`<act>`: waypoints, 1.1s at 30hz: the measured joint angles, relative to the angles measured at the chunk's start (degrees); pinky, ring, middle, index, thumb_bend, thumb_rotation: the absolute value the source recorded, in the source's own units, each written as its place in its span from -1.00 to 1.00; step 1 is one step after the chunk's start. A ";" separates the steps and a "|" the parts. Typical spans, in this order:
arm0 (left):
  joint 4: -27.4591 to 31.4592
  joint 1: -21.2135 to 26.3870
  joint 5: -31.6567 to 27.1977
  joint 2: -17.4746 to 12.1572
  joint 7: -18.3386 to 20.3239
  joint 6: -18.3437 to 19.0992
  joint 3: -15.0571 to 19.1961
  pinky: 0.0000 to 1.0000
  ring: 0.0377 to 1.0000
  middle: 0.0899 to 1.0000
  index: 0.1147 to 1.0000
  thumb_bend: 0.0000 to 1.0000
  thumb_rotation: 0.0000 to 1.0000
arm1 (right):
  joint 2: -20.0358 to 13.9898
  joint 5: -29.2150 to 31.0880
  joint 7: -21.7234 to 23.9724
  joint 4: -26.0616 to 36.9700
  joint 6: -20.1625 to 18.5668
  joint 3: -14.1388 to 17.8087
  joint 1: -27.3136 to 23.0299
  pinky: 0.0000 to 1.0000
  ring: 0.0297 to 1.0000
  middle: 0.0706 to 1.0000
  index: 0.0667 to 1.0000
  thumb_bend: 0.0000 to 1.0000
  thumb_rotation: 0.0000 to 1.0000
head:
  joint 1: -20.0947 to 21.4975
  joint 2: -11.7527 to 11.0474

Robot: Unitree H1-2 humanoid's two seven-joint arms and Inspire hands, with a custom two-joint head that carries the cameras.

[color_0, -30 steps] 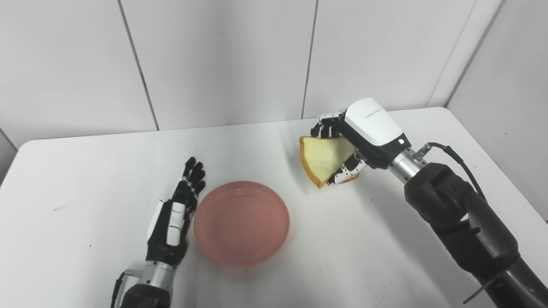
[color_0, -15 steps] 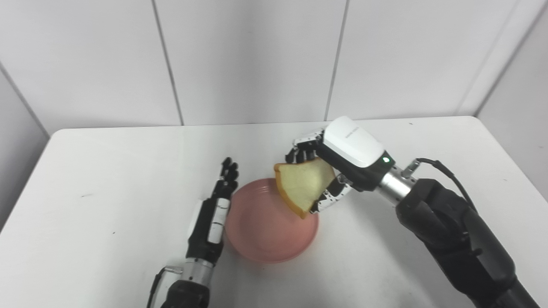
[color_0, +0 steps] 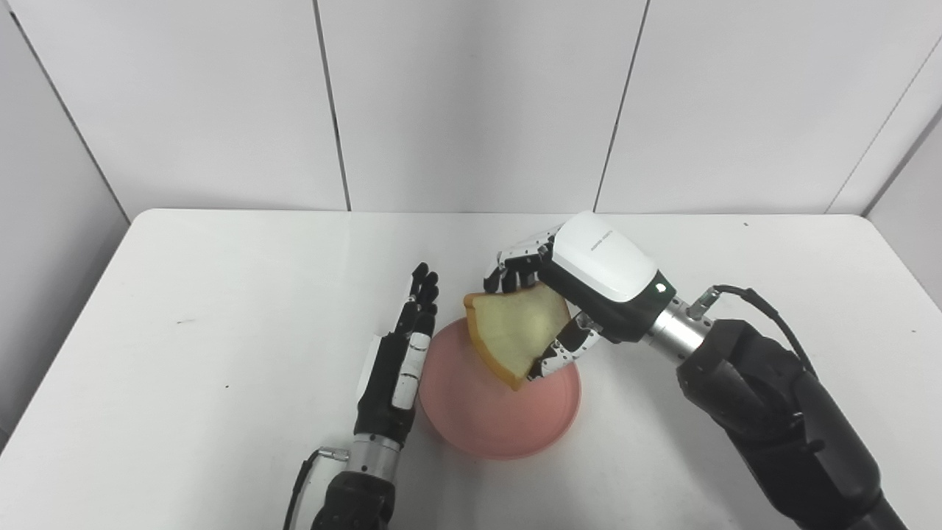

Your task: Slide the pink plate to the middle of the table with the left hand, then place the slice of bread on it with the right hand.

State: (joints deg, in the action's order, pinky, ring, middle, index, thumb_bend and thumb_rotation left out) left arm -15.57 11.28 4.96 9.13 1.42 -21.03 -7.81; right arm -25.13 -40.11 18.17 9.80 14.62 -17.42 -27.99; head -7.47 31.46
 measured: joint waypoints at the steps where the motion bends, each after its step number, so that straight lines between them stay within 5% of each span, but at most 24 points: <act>1: -0.12 0.03 -0.15 0.18 -0.32 -0.81 0.05 1.00 1.00 1.00 1.00 0.31 1.00 | 0.15 -0.39 -0.05 -0.77 0.23 -0.35 -0.02 -0.19 -0.18 -0.16 -0.02 0.04 -1.00 | 0.00 0.00; 18: -1.19 0.63 -1.09 0.72 -3.05 -3.27 -0.44 1.00 1.00 1.00 0.97 0.36 1.00 | 1.51 -6.63 -1.04 -8.75 4.83 -4.72 -0.58 -0.06 -0.14 -0.08 -0.09 0.04 -1.00 | -1.49 0.44; 33: 0.50 0.38 -1.26 0.66 -2.81 8.09 -1.18 1.00 1.00 1.00 1.00 0.26 1.00 | 1.41 -9.21 -3.44 -11.87 6.71 -5.68 -0.53 -0.07 -0.14 -0.09 -0.08 0.04 -1.00 | -1.32 0.26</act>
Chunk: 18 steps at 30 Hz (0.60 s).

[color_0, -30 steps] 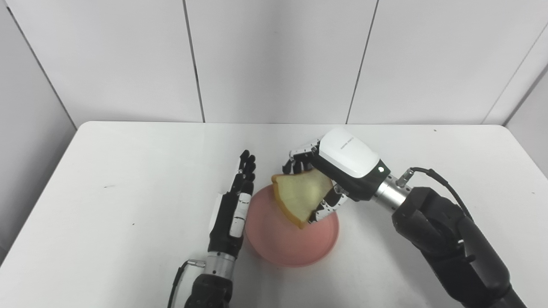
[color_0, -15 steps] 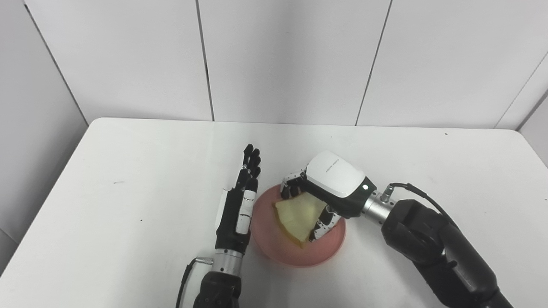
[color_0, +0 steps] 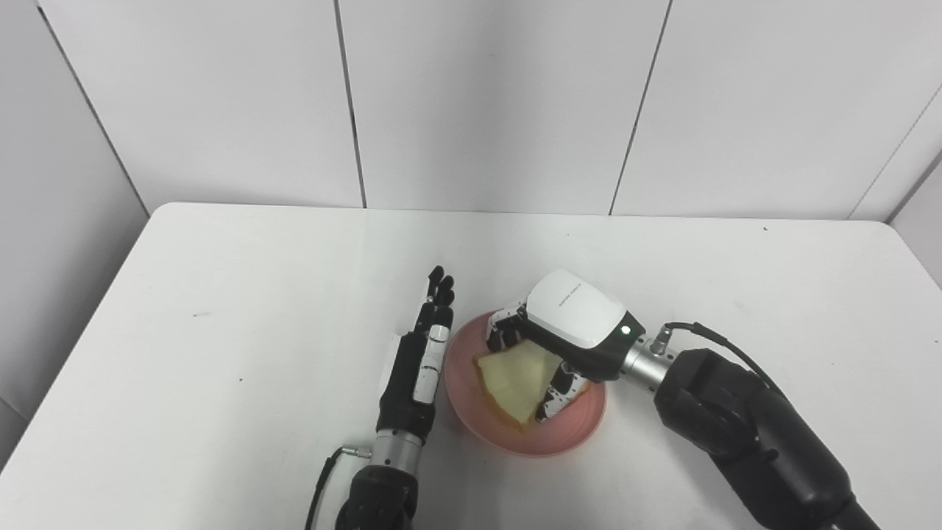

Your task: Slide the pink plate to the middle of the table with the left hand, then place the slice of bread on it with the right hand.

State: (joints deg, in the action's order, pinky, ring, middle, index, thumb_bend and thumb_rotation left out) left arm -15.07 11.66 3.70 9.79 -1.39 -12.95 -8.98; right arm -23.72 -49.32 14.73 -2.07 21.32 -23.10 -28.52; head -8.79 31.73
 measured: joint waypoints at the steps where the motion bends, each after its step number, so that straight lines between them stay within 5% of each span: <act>1: 0.00 0.00 -0.12 0.00 0.00 0.16 -0.01 1.00 1.00 1.00 1.00 0.27 1.00 | 0.09 -0.01 -0.81 -0.66 0.22 0.00 -0.01 -0.07 -0.13 -0.09 -0.09 0.04 -1.00 | 0.35 -0.17; 8: -0.08 -0.01 -0.23 -0.02 0.02 0.43 -0.02 1.00 1.00 1.00 1.00 0.31 1.00 | 0.50 -1.89 -5.42 -4.11 1.55 -0.70 -0.29 -0.08 -0.18 -0.07 -0.03 0.04 -1.00 | 0.97 -0.26; 12: -0.14 -0.01 -0.16 -0.03 0.03 0.43 -0.10 1.00 1.00 1.00 1.00 0.36 1.00 | 0.54 -3.74 -6.59 -4.66 1.58 -1.30 -0.67 0.04 0.17 -0.09 -0.07 0.05 -0.99 | 1.40 -0.52; 13: -0.11 -0.01 -0.17 -0.03 0.03 0.49 -0.11 1.00 1.00 1.00 1.00 0.36 1.00 | 0.58 -3.90 -6.68 -4.88 1.57 -1.33 -0.78 0.09 0.23 0.11 -0.07 0.04 -0.85 | 1.41 -0.53; 17: -0.04 -0.02 -0.22 -0.04 0.06 0.88 -0.08 1.00 1.00 1.00 1.00 0.35 1.00 | 0.62 -4.56 -7.20 -5.60 1.55 -1.39 -1.09 0.18 0.33 0.34 -0.08 0.03 -0.72 | 1.84 -0.70; 18: -0.08 -0.02 -0.22 -0.04 0.06 0.84 -0.08 1.00 1.00 1.00 1.00 0.34 1.00 | 0.60 -4.60 -7.40 -5.77 1.54 -1.39 -1.14 0.26 0.40 0.39 0.26 0.26 -0.66 | 1.85 -0.88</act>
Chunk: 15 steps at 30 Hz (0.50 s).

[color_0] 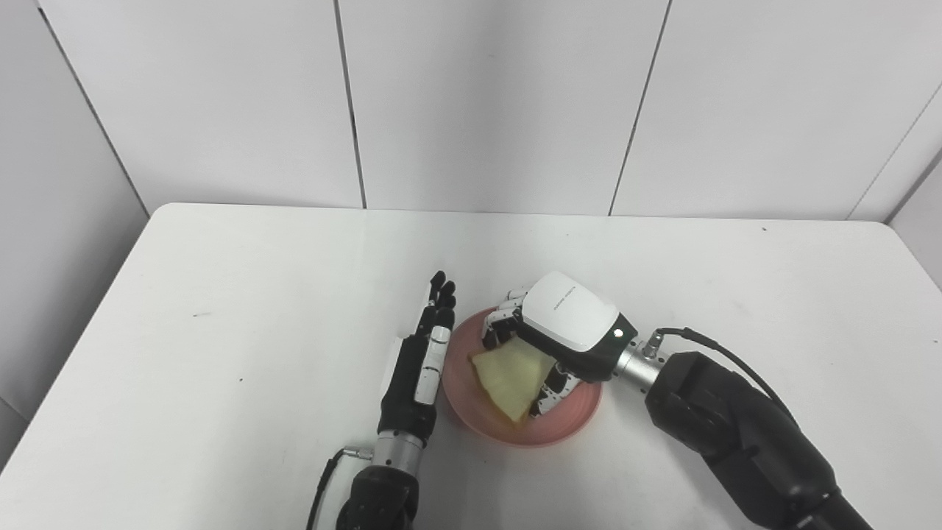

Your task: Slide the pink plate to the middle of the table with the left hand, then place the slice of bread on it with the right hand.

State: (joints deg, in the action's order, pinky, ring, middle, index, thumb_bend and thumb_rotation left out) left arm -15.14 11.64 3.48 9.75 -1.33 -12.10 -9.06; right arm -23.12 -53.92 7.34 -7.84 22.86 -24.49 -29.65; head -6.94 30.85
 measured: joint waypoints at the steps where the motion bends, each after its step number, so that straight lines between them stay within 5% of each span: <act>1: -0.05 0.00 0.00 0.00 0.00 -0.06 0.01 1.00 1.00 1.00 0.99 0.32 1.00 | -0.01 -0.03 0.00 -0.10 -0.01 0.00 -0.06 0.33 0.45 0.43 0.42 0.37 -0.64 | 0.00 -0.18; 6: -0.12 0.01 -0.01 0.00 0.00 -0.13 0.00 1.00 1.00 1.00 1.00 0.28 1.00 | -0.76 -1.41 1.42 -0.95 -1.13 0.01 -0.95 0.66 0.75 0.65 0.71 0.47 -0.48 | 0.44 -0.35; 15: -0.16 0.02 -0.04 0.00 0.02 -0.27 -0.13 1.00 1.00 1.00 1.00 0.27 1.00 | -2.23 -2.02 10.08 2.28 -5.11 0.22 -1.14 0.95 0.97 0.88 0.87 0.48 -0.25 | 0.44 -0.35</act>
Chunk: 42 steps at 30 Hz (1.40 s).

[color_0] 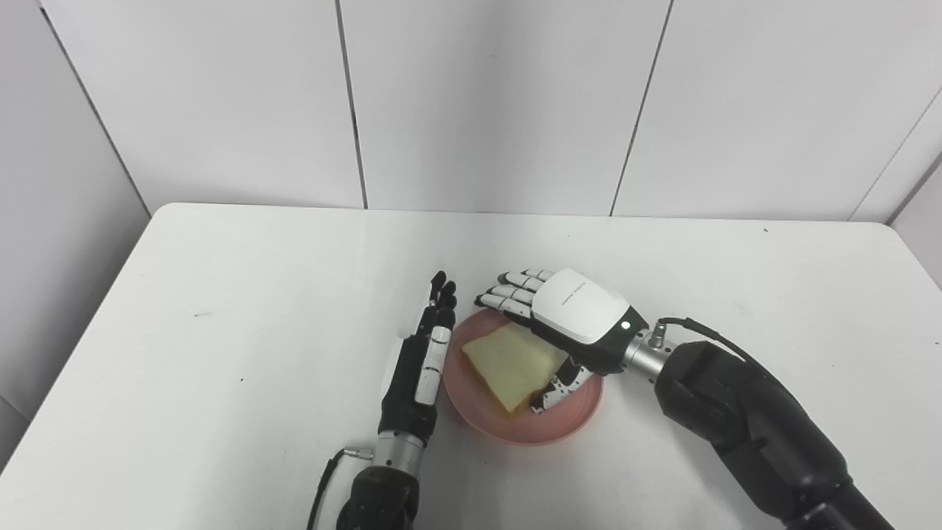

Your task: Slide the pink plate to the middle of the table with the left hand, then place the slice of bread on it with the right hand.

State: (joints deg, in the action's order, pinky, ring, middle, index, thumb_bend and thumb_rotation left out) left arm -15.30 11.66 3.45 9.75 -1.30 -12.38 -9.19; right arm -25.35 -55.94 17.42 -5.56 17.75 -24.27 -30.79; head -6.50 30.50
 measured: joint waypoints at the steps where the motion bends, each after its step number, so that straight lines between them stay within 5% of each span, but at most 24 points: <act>1: 0.00 0.00 0.00 0.00 0.05 0.00 -0.03 1.00 1.00 1.00 1.00 0.27 1.00 | -0.25 0.04 0.78 0.31 -0.38 0.08 0.00 0.97 0.98 0.91 0.88 0.51 -0.26 | 0.35 -0.35; 8: -0.26 0.04 -0.01 -0.01 0.43 0.00 0.01 1.00 1.00 1.00 1.00 0.31 1.00 | -1.34 5.02 6.97 4.09 -3.82 3.63 0.05 0.99 1.00 0.95 0.90 0.61 -0.52 | 0.26 -0.62; 14: -0.54 0.22 -0.03 -0.01 0.76 -0.11 0.13 1.00 1.00 1.00 1.00 0.26 1.00 | -1.54 16.53 8.71 7.26 -5.70 9.99 1.59 0.93 0.98 0.98 0.96 0.58 -0.62 | 0.09 -0.88; 22: -0.71 0.33 0.02 -0.21 0.89 -0.78 0.44 1.00 1.00 1.00 1.00 0.25 1.00 | 0.46 28.86 3.07 4.76 -5.71 18.25 7.93 0.65 0.94 1.00 1.00 0.47 -0.38 | 0.26 -1.58; 28: -0.97 0.49 0.03 -0.42 0.92 -2.33 0.68 1.00 1.00 1.00 1.00 0.27 1.00 | 5.24 36.65 -2.37 3.68 -5.71 22.71 10.87 0.86 1.00 1.00 1.00 0.41 -0.10 | 0.18 -1.49; 35: -0.11 0.24 -0.02 -0.64 0.75 -2.23 1.28 1.00 1.00 1.00 1.00 0.23 1.00 | 11.34 43.71 -6.80 1.61 -6.97 25.11 15.59 0.89 0.99 1.00 1.00 0.43 0.53 | -1.32 -1.41; 42: 0.67 -0.14 0.02 -1.44 0.75 -2.21 1.64 1.00 1.00 1.00 1.00 0.29 1.00 | 17.44 54.22 -8.76 -0.34 -7.88 26.68 19.51 1.00 1.00 1.00 1.00 0.38 0.62 | -1.31 -1.23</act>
State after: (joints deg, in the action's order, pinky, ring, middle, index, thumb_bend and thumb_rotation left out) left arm -14.63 11.52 3.46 8.31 -0.55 -14.58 -7.56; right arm -7.91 -1.72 8.66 -5.89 9.86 2.41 -11.28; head -7.82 29.27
